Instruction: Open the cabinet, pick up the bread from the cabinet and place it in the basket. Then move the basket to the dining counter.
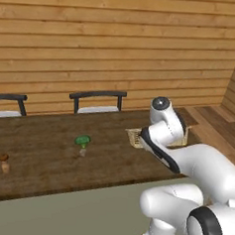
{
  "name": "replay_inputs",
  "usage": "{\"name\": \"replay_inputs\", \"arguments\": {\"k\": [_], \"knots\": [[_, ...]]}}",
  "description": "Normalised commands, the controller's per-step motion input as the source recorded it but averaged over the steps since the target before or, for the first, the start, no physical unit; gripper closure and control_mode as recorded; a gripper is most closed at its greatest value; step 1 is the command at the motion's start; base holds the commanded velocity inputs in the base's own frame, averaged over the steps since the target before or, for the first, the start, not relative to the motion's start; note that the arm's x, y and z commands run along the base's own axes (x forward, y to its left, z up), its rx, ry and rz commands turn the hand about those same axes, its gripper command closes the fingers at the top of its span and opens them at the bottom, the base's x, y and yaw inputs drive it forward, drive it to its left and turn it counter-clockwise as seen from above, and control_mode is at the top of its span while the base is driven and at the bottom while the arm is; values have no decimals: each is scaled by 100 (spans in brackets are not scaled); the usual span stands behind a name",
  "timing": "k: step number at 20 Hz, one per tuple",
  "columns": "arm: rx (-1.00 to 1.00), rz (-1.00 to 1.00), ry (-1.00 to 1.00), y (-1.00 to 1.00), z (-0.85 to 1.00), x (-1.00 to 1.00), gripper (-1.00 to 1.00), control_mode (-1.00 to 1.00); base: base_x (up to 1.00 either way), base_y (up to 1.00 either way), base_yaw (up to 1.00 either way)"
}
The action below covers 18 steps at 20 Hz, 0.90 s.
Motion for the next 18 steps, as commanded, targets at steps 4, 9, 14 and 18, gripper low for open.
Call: {"name": "replay_inputs", "arguments": {"k": [4, 9, 14, 18], "knots": [[0, -2, 15, 7, -82, 13, 100, -100, 0, 0, 0], [1, 0, 10, 12, -72, 4, -100, -100, 0, 0, 0], [0, 0, 5, 12, -42, -38, -100, -100, 0, 0, 0], [0, 0, 0, 1, 50, -36, -100, -100, 0, 0, 0]]}}
